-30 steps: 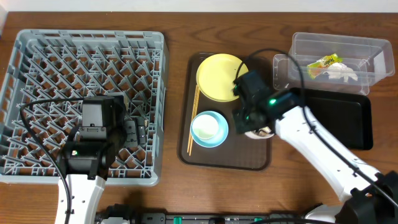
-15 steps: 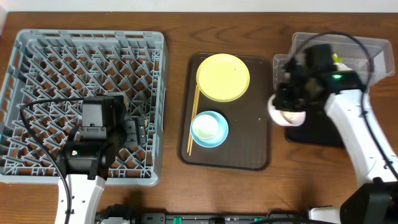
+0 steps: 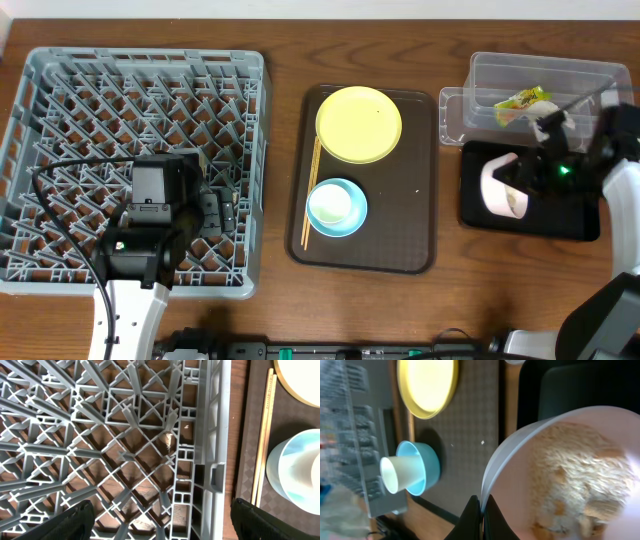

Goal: Sort waste into correct bins and load items into the dishwasher
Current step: 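Lift the rice bowl with the right gripper over the black tray, then tilt the rice bowl with the right gripper to dump rice onto the black tray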

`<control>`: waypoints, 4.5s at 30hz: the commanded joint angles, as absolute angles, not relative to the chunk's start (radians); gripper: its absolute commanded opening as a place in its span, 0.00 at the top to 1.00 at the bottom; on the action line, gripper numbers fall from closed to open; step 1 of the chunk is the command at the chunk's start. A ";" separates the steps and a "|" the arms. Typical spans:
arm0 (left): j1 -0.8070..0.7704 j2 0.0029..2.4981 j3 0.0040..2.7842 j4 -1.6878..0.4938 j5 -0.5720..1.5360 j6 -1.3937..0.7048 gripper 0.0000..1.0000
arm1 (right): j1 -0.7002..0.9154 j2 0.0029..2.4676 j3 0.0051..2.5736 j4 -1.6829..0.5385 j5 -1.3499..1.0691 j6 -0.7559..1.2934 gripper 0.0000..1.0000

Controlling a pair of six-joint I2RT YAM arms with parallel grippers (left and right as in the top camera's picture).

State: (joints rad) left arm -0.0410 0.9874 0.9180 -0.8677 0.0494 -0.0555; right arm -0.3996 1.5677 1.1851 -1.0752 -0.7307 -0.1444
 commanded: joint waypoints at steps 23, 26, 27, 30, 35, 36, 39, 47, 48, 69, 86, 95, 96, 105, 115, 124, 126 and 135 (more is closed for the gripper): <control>-0.041 0.986 0.940 -0.872 0.052 -0.065 0.11 | -0.797 1.557 0.904 -0.798 -1.311 -0.311 0.99; -0.041 0.986 0.940 -0.872 0.052 -0.065 0.11 | -0.833 1.557 0.903 -0.781 -1.318 -0.311 0.99; -0.041 0.986 0.940 -0.873 0.052 -0.065 0.11 | -0.844 1.557 0.903 -0.778 -1.318 -0.311 0.99; -0.041 0.986 0.940 -0.876 0.052 -0.065 0.11 | -0.870 1.557 0.903 -0.774 -1.319 -0.311 0.99; -0.041 0.986 0.940 -0.875 0.052 -0.065 0.11 | -0.908 1.557 0.903 -0.773 -1.339 -0.312 0.99; -0.041 0.986 0.940 -0.875 0.052 -0.065 0.11 | -0.912 1.557 0.903 -0.770 -1.352 -0.311 0.99; -0.041 0.986 0.940 -0.875 0.052 -0.065 0.11 | -0.910 1.557 0.903 -0.750 -1.413 -0.311 0.99; -0.041 0.986 0.940 -0.875 0.052 -0.065 0.11 | -0.910 1.557 0.902 -0.714 -1.559 -0.264 0.99; -0.041 0.986 0.940 -0.876 0.052 -0.065 0.11 | -0.910 1.557 0.902 -0.714 -1.560 -0.262 0.99; -0.041 0.986 0.940 -0.876 0.052 -0.065 0.11 | -0.912 1.557 0.902 -0.481 -1.522 0.083 0.99; -0.041 0.986 0.940 -0.876 0.052 -0.065 0.11 | -0.911 1.557 0.902 -0.262 -1.332 0.617 0.99; -0.041 0.986 0.940 -0.876 0.052 -0.065 0.11 | -0.911 1.557 0.902 -0.144 -1.330 0.842 0.99; -0.041 0.986 0.940 -0.876 0.052 -0.065 0.11 | -0.911 1.557 0.902 -0.136 -1.328 0.857 0.99; -0.041 0.986 0.940 -0.876 0.052 -0.065 0.11 | -0.909 1.557 0.902 -0.112 -1.282 1.005 0.99; -0.041 0.986 0.940 -0.876 0.052 -0.065 0.11 | -0.909 1.557 0.902 -0.093 -1.187 1.180 0.99; -0.041 0.986 0.940 -0.876 0.052 -0.065 0.11 | -0.894 1.557 0.902 -0.040 -1.218 1.143 0.99; -0.041 0.986 0.940 -0.875 0.052 -0.065 0.11 | -0.881 1.557 0.902 0.002 -1.271 1.073 0.99; -0.041 0.986 0.940 -0.875 0.052 -0.065 0.11 | -0.833 1.557 0.902 0.020 -1.561 0.595 0.99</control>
State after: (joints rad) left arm -0.0410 0.9874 0.9180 -0.8719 0.0498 -0.0559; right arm -0.8528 1.5677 0.9012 0.0200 -1.3987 0.8295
